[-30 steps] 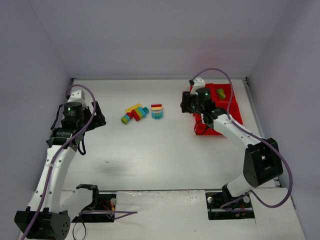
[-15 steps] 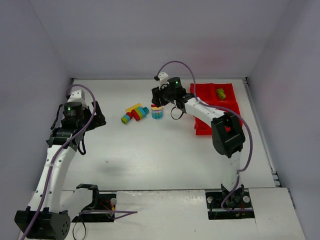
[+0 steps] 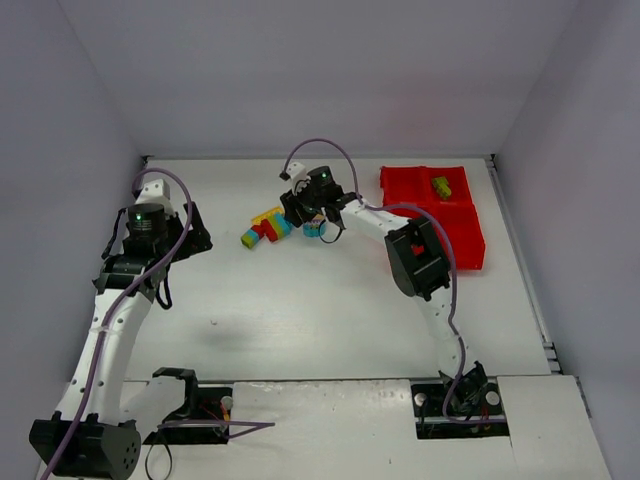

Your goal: Sort the legos into containers by color

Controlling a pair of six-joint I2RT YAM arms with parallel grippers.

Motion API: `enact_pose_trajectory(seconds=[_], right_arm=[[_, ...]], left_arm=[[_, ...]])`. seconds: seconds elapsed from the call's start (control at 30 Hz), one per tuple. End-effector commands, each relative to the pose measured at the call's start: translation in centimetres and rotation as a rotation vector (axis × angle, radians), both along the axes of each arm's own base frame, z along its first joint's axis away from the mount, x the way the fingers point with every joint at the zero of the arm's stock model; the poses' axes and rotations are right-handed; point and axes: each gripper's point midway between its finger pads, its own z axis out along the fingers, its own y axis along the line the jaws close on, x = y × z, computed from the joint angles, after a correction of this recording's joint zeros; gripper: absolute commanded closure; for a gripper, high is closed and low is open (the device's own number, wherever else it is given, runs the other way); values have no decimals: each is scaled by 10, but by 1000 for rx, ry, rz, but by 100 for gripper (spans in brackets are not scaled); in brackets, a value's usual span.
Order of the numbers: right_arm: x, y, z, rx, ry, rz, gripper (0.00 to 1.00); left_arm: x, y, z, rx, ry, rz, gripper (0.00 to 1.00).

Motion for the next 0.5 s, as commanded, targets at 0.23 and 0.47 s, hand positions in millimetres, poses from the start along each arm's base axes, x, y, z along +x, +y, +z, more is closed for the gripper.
enact_pose_trajectory(seconds=[0.23,0.47], right_arm=[[12,20,25,38,-105,80,51],[-6,26,13,44,-59,123,50]], left_arm=[[9,0,14,-15,-54,10,12],[9,0,15,-13,-56,9,12]])
